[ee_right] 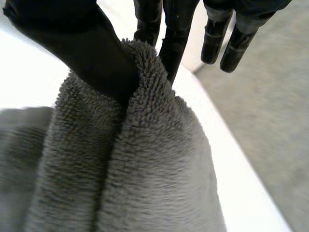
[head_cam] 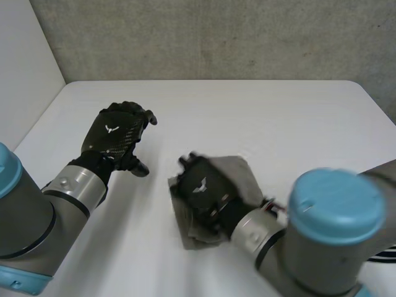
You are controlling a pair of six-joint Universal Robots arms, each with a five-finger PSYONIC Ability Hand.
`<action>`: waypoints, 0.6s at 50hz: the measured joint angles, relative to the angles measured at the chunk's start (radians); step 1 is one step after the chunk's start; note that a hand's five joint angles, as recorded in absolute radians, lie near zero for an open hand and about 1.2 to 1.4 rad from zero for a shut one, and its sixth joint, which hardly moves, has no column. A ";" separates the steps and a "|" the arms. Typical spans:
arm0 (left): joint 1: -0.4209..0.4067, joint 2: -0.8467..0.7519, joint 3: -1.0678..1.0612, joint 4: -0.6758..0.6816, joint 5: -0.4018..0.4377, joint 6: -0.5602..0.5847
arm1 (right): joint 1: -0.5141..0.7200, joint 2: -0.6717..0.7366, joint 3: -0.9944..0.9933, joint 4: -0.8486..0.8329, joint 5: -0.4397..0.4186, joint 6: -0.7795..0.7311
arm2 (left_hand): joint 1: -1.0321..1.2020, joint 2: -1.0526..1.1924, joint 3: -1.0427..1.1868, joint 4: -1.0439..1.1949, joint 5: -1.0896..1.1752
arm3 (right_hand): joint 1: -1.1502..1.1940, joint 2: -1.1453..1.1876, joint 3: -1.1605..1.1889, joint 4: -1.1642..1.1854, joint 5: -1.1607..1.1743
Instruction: Fold the towel.
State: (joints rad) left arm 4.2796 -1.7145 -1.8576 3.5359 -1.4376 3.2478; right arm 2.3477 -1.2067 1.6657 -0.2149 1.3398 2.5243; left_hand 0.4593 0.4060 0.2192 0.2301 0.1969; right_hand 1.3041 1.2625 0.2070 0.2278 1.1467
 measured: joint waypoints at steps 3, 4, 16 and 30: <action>-0.001 0.000 -0.003 0.000 -0.001 0.000 | 0.038 0.044 -0.002 0.000 0.006 -0.001 | 0.000 0.000 0.000 0.000 0.000 | 0.000 0.007 0.000 0.000 0.001; -0.002 0.001 -0.004 0.001 -0.001 0.000 | 0.046 0.056 -0.001 -0.001 0.006 0.000 | 0.000 0.000 0.000 0.000 0.000 | 0.000 0.010 0.000 0.000 0.001; -0.009 0.011 0.009 0.002 -0.001 0.000 | 0.006 -0.021 0.051 0.000 -0.010 0.030 | 0.000 0.000 0.000 0.000 -0.003 | -0.763 -0.712 0.000 0.000 -0.804; -0.066 -0.020 0.110 0.005 -0.007 -0.034 | -0.228 -0.260 0.113 0.118 -0.083 0.369 | 0.000 0.000 0.000 0.000 -0.003 | -1.063 -1.010 0.000 0.000 -1.084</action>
State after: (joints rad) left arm 4.2132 -1.7347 -1.7476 3.5409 -1.4449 3.2143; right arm 2.1196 -1.4665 1.7791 -0.0969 1.2569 2.8932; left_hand 0.4593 0.4055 0.2192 0.2301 0.1942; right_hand 0.2410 0.2524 0.2070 0.2278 0.0622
